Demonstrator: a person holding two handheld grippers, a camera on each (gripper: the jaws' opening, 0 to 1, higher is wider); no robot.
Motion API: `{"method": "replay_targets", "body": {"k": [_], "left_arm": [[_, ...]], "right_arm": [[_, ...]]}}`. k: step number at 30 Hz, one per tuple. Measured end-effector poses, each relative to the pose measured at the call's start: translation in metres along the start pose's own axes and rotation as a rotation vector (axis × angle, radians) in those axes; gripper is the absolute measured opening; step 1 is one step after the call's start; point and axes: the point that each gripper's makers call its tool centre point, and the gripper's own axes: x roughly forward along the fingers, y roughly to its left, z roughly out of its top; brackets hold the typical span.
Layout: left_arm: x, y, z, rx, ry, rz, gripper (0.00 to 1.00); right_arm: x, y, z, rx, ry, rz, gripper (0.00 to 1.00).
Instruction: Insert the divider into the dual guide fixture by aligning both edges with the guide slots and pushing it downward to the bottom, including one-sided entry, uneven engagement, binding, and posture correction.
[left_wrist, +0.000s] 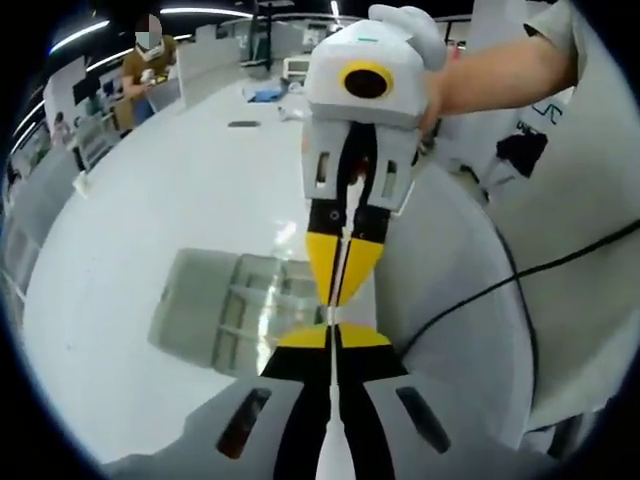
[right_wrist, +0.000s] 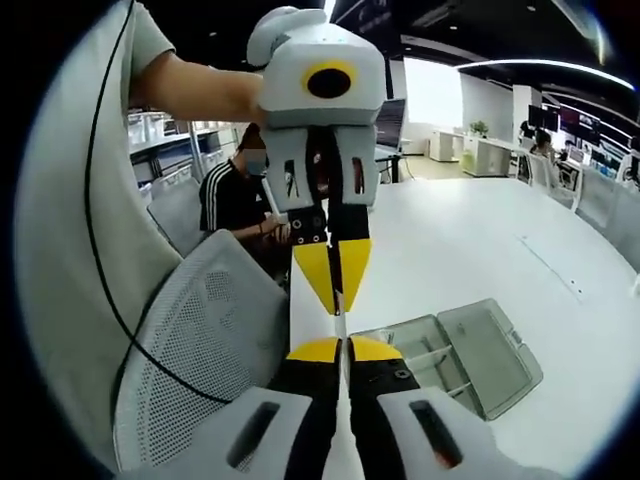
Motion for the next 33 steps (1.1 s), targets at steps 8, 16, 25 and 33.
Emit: {"method": "replay_targets", "body": {"k": [8, 16, 25, 33], "left_arm": [[-0.0006, 0.0002, -0.0005, 0.034, 0.035, -0.001, 0.00], [-0.0011, 0.0006, 0.0031, 0.064, 0.056, 0.006, 0.00], [-0.0010, 0.0016, 0.0040, 0.091, 0.074, 0.010, 0.00], [-0.0005, 0.0032, 0.0036, 0.118, 0.096, 0.011, 0.00]], "right_arm": [[0.0012, 0.0018, -0.0015, -0.006, -0.007, 0.005, 0.00], [0.0037, 0.0002, -0.0035, 0.012, -0.016, 0.004, 0.00], [0.0064, 0.0000, -0.0047, 0.019, -0.014, 0.004, 0.00], [0.0054, -0.0032, -0.0045, 0.040, -0.007, -0.012, 0.00]]}}
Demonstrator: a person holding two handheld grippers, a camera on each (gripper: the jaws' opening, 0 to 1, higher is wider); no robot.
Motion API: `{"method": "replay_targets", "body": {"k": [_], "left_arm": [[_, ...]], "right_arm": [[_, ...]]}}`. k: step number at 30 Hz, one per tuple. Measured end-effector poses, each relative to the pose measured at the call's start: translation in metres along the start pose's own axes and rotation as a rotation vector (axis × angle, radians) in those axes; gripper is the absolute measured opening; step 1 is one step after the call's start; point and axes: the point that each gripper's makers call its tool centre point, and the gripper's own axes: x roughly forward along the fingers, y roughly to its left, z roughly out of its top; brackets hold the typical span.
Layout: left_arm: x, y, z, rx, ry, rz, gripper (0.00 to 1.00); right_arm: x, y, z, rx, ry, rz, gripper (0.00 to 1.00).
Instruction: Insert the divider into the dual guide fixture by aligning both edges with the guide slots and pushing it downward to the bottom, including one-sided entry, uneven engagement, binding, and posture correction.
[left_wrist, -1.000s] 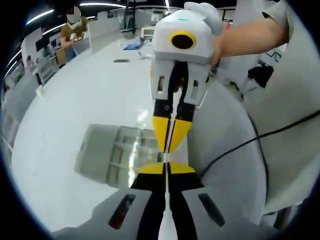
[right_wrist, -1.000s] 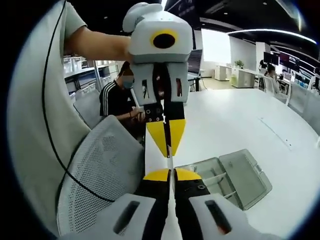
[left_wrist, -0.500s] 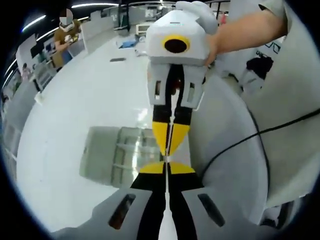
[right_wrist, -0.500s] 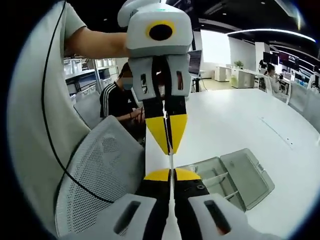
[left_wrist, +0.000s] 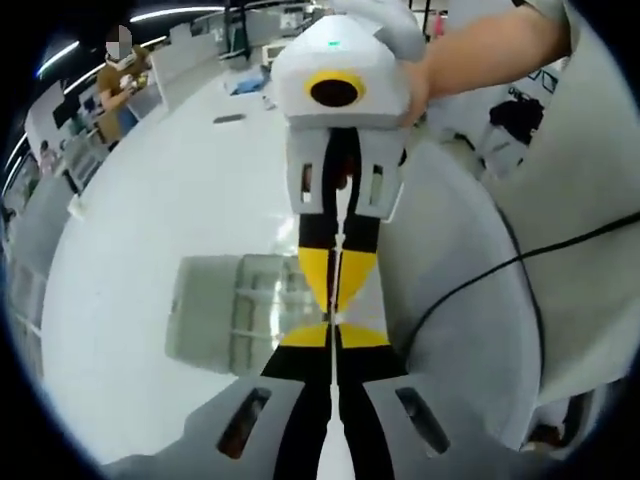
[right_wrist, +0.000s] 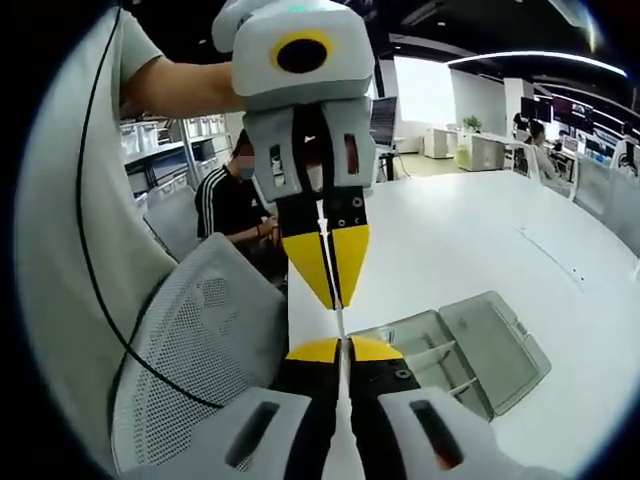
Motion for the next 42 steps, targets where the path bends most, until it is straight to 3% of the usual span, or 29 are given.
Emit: {"method": "replay_targets", "body": {"k": [3, 18, 29, 42], "left_arm": [[0.000, 0.002, -0.005, 0.026, 0.041, 0.006, 0.00], [-0.001, 0.011, -0.012, 0.028, 0.092, 0.025, 0.00], [-0.001, 0.022, -0.023, 0.022, 0.173, 0.044, 0.00], [0.003, 0.033, -0.025, 0.030, 0.250, 0.057, 0.00]], "right_arm": [[-0.001, -0.002, -0.002, 0.005, 0.011, -0.008, 0.00], [-0.006, -0.004, -0.003, 0.026, 0.008, -0.029, 0.07], [-0.011, -0.008, -0.005, 0.037, 0.006, -0.059, 0.13], [-0.019, -0.012, -0.006, 0.044, -0.005, -0.104, 0.24]]}}
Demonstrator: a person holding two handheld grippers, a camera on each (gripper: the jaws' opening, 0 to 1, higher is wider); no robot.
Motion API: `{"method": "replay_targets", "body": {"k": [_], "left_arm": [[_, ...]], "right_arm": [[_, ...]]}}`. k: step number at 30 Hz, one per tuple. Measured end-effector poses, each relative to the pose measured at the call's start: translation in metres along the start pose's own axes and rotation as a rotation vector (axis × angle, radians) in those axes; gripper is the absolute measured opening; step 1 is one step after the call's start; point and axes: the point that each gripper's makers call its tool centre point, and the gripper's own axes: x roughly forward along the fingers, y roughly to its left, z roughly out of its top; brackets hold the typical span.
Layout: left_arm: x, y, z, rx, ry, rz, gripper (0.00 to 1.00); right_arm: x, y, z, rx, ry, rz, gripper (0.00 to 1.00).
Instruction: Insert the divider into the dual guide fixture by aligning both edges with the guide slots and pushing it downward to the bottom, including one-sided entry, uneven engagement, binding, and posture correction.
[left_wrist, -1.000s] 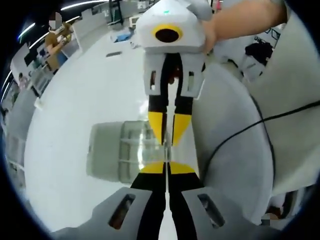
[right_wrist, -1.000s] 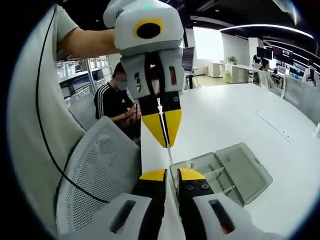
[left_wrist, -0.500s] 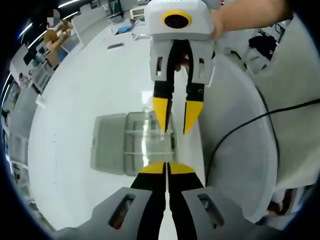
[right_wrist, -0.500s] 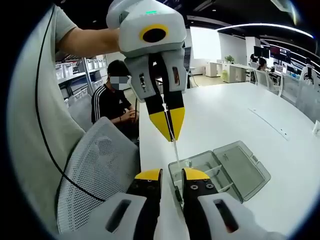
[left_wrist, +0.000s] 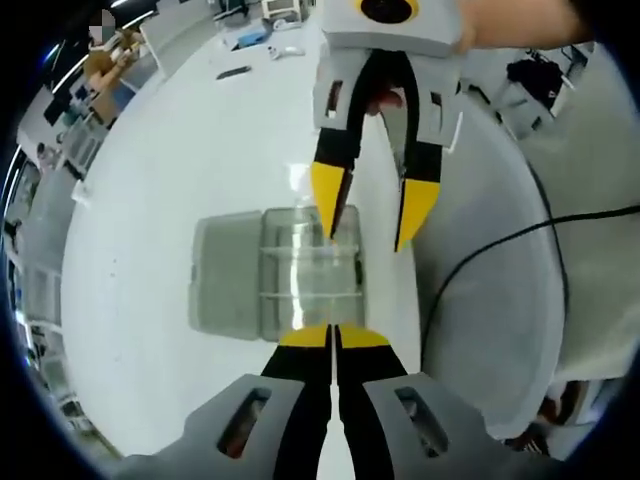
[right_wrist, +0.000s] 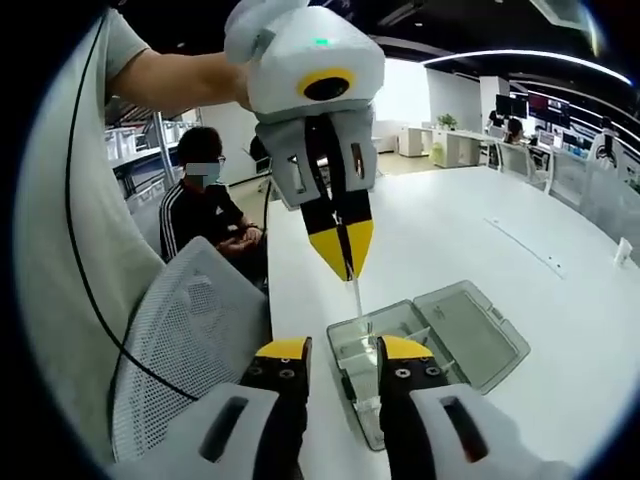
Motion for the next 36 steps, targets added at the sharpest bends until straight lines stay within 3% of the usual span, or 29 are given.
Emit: {"method": "replay_targets", "body": {"k": [15, 36], "left_arm": [[0.009, 0.008, -0.004, -0.004, 0.068, 0.013, 0.00], [0.020, 0.015, -0.005, -0.016, 0.104, 0.002, 0.00]], "right_arm": [[-0.009, -0.009, 0.000, 0.010, -0.018, -0.032, 0.34], [-0.009, -0.016, -0.004, 0.006, -0.017, -0.045, 0.45]]}}
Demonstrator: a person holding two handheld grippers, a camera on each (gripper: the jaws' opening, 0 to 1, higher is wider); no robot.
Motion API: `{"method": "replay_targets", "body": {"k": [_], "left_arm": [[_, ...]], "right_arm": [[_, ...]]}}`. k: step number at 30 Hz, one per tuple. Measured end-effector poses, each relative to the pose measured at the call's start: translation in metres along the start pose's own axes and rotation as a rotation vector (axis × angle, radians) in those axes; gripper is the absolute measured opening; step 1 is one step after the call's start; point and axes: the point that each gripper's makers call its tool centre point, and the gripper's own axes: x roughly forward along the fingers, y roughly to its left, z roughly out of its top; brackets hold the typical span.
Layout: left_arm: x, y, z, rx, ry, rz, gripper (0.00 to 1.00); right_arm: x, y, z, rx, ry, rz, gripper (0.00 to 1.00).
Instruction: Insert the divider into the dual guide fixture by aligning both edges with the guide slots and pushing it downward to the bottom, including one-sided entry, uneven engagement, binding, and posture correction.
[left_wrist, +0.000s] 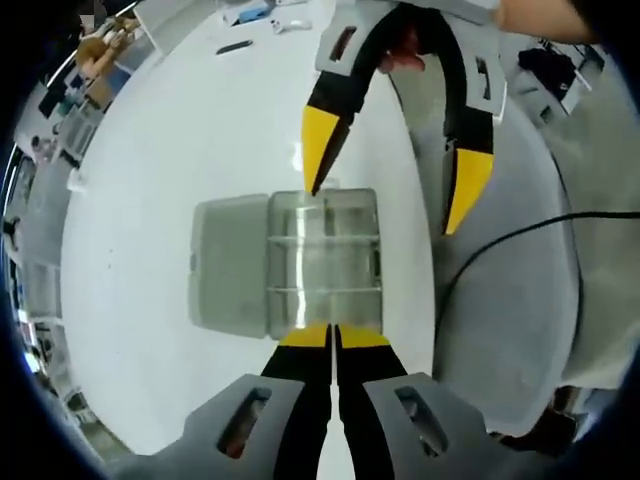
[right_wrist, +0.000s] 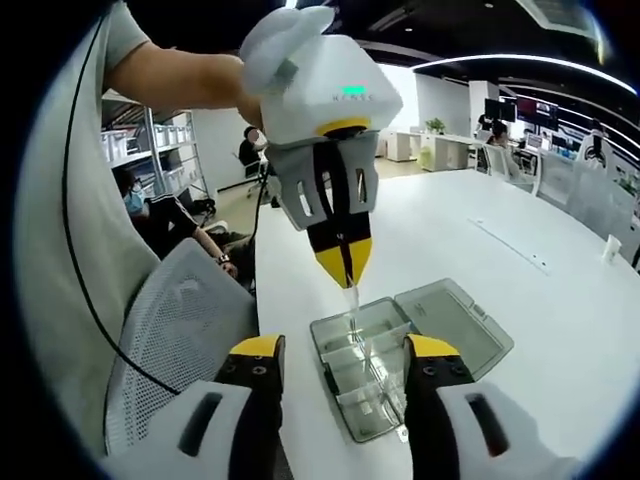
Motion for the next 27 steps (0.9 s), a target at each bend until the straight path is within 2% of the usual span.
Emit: {"method": "replay_targets", "body": {"k": [18, 27], "left_arm": [[0.011, 0.004, 0.000, -0.018, 0.017, -0.013, 0.00], [0.016, 0.006, -0.005, -0.030, 0.032, -0.016, 0.00]], "right_arm": [[0.003, -0.001, 0.000, 0.002, 0.000, 0.013, 0.47], [0.004, -0.002, 0.000, 0.006, 0.002, 0.017, 0.47]]}}
